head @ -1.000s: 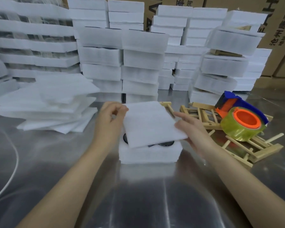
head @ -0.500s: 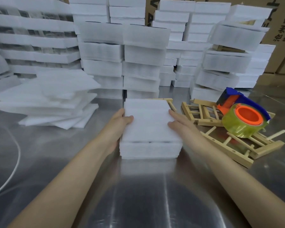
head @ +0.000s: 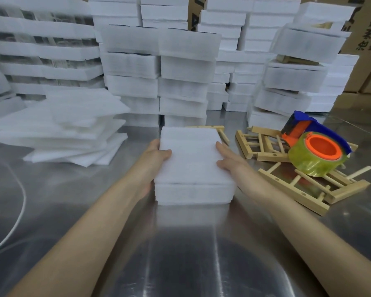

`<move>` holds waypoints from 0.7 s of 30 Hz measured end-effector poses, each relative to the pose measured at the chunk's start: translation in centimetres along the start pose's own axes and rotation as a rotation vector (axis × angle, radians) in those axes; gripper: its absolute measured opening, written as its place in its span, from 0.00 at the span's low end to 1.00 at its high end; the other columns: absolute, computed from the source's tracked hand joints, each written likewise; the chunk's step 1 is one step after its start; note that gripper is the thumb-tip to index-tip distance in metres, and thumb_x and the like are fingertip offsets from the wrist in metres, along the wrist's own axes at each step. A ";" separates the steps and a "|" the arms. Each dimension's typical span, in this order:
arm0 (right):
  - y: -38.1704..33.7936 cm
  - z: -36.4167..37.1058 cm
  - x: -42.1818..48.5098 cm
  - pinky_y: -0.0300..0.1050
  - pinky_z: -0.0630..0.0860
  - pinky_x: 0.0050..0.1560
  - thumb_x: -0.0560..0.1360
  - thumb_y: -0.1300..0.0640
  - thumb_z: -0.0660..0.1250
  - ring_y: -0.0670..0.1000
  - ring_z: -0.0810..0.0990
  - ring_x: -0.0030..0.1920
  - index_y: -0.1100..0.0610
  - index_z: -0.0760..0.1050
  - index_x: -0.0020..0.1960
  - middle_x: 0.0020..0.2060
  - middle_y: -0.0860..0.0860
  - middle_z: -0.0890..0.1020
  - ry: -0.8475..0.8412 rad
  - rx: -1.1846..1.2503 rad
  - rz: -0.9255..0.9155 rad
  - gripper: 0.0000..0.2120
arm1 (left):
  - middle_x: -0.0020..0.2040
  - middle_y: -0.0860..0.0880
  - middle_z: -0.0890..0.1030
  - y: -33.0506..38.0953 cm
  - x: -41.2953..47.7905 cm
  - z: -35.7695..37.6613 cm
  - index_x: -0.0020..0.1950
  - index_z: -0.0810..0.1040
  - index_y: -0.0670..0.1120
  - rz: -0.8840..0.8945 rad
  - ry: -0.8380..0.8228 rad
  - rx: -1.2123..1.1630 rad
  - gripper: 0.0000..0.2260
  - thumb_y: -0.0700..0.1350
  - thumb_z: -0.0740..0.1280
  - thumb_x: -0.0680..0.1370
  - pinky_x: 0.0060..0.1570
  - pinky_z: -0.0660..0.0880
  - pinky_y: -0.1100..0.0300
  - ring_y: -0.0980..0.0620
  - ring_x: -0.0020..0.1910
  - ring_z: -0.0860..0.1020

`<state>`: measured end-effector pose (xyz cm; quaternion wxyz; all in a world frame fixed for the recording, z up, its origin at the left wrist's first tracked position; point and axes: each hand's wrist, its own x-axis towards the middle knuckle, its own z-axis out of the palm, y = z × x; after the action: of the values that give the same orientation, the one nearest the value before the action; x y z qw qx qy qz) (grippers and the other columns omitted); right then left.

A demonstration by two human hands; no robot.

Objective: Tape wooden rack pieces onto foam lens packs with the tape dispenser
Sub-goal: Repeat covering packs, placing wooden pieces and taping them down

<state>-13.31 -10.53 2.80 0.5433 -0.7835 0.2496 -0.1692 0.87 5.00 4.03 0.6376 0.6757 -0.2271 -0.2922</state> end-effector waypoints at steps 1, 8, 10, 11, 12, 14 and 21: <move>0.1 -0.1 0.0 0.47 0.53 0.76 0.81 0.60 0.56 0.48 0.53 0.77 0.50 0.56 0.78 0.78 0.44 0.52 -0.005 -0.008 -0.001 0.27 | 0.55 0.52 0.81 0.0 -0.1 0.0 0.67 0.71 0.47 -0.007 0.001 0.000 0.15 0.40 0.60 0.80 0.35 0.75 0.64 0.54 0.49 0.81; 0.6 -0.1 -0.2 0.51 0.53 0.77 0.80 0.55 0.57 0.45 0.53 0.77 0.46 0.57 0.78 0.77 0.40 0.53 -0.001 -0.039 -0.005 0.27 | 0.55 0.53 0.81 0.2 -0.3 0.2 0.68 0.70 0.50 -0.023 0.014 0.010 0.17 0.39 0.59 0.80 0.28 0.74 0.68 0.56 0.45 0.81; 0.6 -0.1 -0.4 0.50 0.52 0.77 0.79 0.53 0.57 0.44 0.53 0.77 0.45 0.57 0.77 0.77 0.39 0.53 -0.006 -0.055 -0.019 0.27 | 0.54 0.54 0.81 0.3 -0.3 0.2 0.68 0.69 0.50 -0.021 0.022 0.008 0.18 0.39 0.59 0.79 0.31 0.75 0.65 0.56 0.46 0.81; 0.7 -0.1 -0.5 0.50 0.51 0.77 0.80 0.53 0.56 0.43 0.52 0.76 0.46 0.57 0.77 0.77 0.39 0.52 -0.009 -0.063 -0.030 0.27 | 0.54 0.54 0.81 0.3 -0.3 0.2 0.69 0.69 0.50 -0.020 0.026 0.007 0.18 0.39 0.59 0.79 0.33 0.75 0.63 0.55 0.46 0.81; 0.7 -0.2 -0.6 0.47 0.50 0.77 0.80 0.53 0.56 0.42 0.50 0.76 0.46 0.57 0.78 0.77 0.39 0.51 -0.009 -0.086 -0.046 0.26 | 0.55 0.54 0.80 0.3 -0.2 0.3 0.70 0.68 0.50 -0.019 0.029 0.006 0.19 0.39 0.59 0.79 0.34 0.74 0.63 0.55 0.47 0.81; 0.4 -0.2 -0.9 0.37 0.44 0.73 0.81 0.54 0.55 0.36 0.44 0.73 0.48 0.58 0.77 0.78 0.40 0.46 0.012 -0.256 -0.128 0.25 | 0.54 0.54 0.80 0.3 -0.2 0.3 0.70 0.68 0.50 -0.019 0.031 0.005 0.19 0.39 0.59 0.80 0.34 0.74 0.63 0.56 0.46 0.81; -1.6 -0.3 -2.5 0.47 0.49 0.77 0.75 0.32 0.57 0.41 0.53 0.76 0.41 0.62 0.74 0.75 0.39 0.60 -0.114 -0.930 -0.509 0.30 | 0.54 0.53 0.81 0.1 -0.2 0.3 0.68 0.70 0.49 -0.012 0.033 -0.007 0.17 0.39 0.59 0.80 0.36 0.75 0.62 0.55 0.48 0.81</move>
<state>-15.15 -8.90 4.42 0.0929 -0.9854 0.0704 -0.1241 0.55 4.88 4.15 0.6420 0.6794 -0.2115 -0.2855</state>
